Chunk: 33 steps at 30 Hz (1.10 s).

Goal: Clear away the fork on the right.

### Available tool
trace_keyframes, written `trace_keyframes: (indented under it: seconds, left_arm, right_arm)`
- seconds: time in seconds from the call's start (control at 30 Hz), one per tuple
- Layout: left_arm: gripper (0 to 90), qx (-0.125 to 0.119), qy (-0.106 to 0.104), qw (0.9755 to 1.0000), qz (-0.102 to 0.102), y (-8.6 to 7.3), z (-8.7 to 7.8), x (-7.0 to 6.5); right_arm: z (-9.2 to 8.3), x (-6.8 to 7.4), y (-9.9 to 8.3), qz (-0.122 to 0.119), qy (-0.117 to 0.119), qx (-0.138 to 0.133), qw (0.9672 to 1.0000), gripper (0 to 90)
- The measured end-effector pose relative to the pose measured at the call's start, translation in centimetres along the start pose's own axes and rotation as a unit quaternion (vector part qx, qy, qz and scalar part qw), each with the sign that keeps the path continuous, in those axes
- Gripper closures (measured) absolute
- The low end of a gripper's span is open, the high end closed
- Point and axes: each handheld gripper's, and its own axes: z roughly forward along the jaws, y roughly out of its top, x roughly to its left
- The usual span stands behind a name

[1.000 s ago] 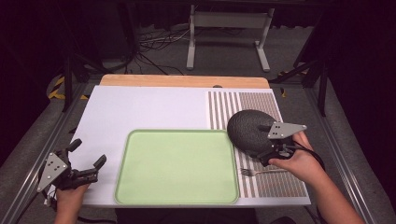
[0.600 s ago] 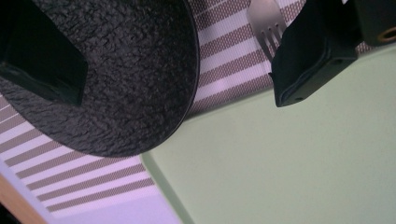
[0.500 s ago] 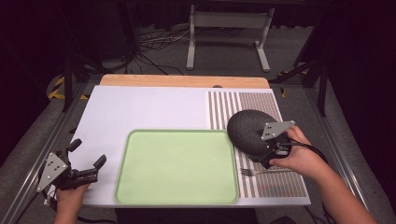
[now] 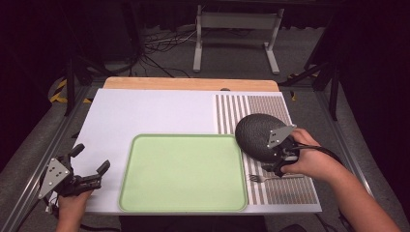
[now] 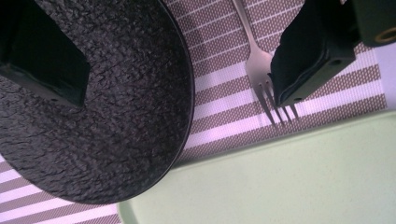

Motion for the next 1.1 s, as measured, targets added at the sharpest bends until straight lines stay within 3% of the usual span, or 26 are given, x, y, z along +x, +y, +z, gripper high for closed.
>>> trace_keyframes:
  seconds: [0.4, 0.63, 0.67, 0.77, 0.8, 0.87, 0.97, 1.0, 1.1]
  left_arm:
    - [0.1, 0.000, 0.000, 1.0000, 0.001, 0.0, 0.0, 0.0]
    - [0.1, 0.000, 0.001, 1.0000, 0.001, 0.0, 0.0, 0.0]
    - [0.1, 0.001, 0.000, 1.0000, 0.001, 0.0, 0.0, 0.0]
    - [0.1, -0.001, 0.001, 1.0000, 0.001, 0.0, 0.0, 0.0]
    - [0.1, 0.000, 0.000, 1.0000, 0.001, 0.0, 0.0, 0.0]
    - [0.1, -0.001, 0.000, 1.0000, 0.001, 0.0, 0.0, 0.0]
    - [0.1, 0.000, 0.000, 1.0000, 0.001, 0.0, 0.0, 0.0]
    - [0.1, 0.000, 0.000, 1.0000, 0.001, 0.0, 0.0, 0.0]
    - [0.1, 0.000, 0.000, 1.0000, 0.001, 0.0, 0.0, 0.0]
  right_arm:
    - [0.4, 0.0, 0.5, -0.019, 0.018, 0.048, 0.9985, 5.6]
    - [0.8, 0.2, 0.5, -0.028, 0.026, 0.084, 0.9957, 6.1]
    - [0.8, 0.4, 0.5, -0.019, 0.029, 0.090, 0.9953, 6.5]
    - [1.0, 0.4, 0.4, -0.040, 0.035, 0.093, 0.9942, 9.1]
    - [1.0, 0.5, 0.4, -0.035, 0.043, 0.096, 0.9938, 13.1]
    - [1.1, 0.7, 0.3, -0.026, 0.056, 0.107, 0.9923, 16.5]
    - [1.4, 0.8, 0.2, -0.037, 0.058, 0.118, 0.9906, 17.0]
    - [1.6, 0.8, 0.1, -0.046, 0.068, 0.132, 0.9879, 19.5]
    - [2.2, 1.0, -0.1, -0.054, 0.074, 0.153, 0.9839, 22.6]
